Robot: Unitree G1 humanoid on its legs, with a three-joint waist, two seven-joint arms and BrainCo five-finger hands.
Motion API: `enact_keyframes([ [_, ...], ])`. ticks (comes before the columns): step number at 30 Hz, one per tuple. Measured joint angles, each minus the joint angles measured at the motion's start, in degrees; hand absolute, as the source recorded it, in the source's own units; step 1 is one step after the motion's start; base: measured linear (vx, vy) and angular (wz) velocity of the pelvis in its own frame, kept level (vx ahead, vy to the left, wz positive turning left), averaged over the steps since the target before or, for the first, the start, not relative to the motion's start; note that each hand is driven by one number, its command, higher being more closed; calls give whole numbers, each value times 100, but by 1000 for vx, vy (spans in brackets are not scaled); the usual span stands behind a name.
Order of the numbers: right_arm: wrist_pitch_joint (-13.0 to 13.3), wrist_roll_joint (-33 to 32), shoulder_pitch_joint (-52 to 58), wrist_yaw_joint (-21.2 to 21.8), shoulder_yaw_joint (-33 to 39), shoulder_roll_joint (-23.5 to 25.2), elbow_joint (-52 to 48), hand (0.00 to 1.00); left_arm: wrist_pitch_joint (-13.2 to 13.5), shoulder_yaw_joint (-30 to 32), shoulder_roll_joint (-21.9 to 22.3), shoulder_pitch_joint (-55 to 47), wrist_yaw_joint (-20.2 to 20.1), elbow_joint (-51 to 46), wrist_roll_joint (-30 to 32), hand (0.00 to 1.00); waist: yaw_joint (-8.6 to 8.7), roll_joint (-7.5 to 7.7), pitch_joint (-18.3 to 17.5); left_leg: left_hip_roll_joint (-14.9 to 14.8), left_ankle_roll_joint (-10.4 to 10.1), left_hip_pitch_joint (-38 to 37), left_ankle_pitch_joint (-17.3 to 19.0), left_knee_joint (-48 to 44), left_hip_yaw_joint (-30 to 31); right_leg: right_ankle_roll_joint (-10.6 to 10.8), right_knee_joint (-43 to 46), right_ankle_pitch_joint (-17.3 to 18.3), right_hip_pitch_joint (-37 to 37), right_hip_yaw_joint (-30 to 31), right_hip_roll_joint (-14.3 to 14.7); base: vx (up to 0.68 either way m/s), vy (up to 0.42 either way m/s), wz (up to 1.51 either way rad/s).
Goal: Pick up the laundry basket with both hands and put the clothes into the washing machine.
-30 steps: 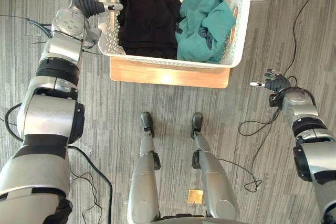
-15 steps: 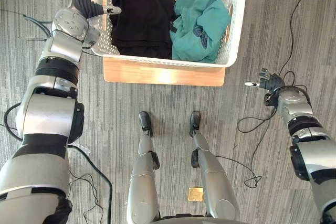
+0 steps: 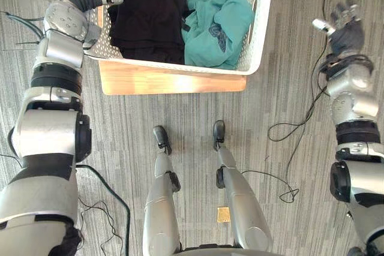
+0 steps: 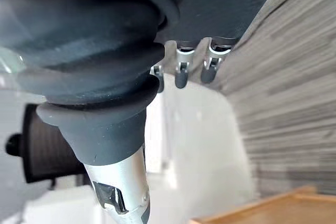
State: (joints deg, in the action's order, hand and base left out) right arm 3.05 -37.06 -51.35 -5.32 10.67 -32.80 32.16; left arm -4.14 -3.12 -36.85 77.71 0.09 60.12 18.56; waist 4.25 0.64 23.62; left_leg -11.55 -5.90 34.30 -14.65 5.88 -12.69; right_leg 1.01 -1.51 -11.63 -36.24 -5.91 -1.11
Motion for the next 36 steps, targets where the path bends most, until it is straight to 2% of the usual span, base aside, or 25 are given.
enact_keyframes([
  [5,348,-1071,14,-121,234,8,-733,0,-43,42,245,0,224,-167,-24,0,2,57,-3,-17,0,-4,-1,-2,26,-3,2,-4,16,-25,17,-9,44,1],
  [7,399,-1307,45,-118,236,15,-994,0,-52,30,349,0,317,-185,-80,0,4,57,-3,-16,-12,-3,-10,-1,93,-4,4,-6,28,-29,16,-10,49,5],
  [13,397,-1173,570,-204,-111,146,-1607,0,-70,-177,476,-1,398,-210,-219,0,4,59,-3,-23,-27,21,-18,2,182,-4,0,-4,58,-96,20,-29,58,7],
  [19,156,-946,996,-39,-438,378,-1585,0,-56,-535,482,1,413,-385,-224,0,-12,61,-2,-14,-61,166,-48,0,348,-7,-54,-6,58,-292,15,-26,61,14],
  [23,-54,-502,1075,79,-501,527,-1529,0,-47,-678,505,6,380,-383,-223,0,-25,86,-2,-8,-51,189,-109,-13,440,-8,-55,-7,82,-365,12,-4,70,9],
  [30,-196,-263,1060,292,-506,536,-608,0,-53,-843,506,29,373,-316,-226,0,-29,90,-5,-4,-51,188,-110,-1,466,-8,-57,-6,101,-383,10,-19,64,2],
  [34,-369,-205,567,346,-535,535,466,0,-43,-872,515,180,312,-69,-258,0,-36,91,-4,-11,-51,194,-109,0,464,-11,-59,-8,96,-391,13,-36,67,-1],
  [36,-492,89,-126,463,-908,528,1381,0,-33,-870,518,247,252,45,-269,0,-49,91,-4,-23,-51,204,-109,0,461,-14,-63,-10,85,-389,27,-40,73,-2],
])
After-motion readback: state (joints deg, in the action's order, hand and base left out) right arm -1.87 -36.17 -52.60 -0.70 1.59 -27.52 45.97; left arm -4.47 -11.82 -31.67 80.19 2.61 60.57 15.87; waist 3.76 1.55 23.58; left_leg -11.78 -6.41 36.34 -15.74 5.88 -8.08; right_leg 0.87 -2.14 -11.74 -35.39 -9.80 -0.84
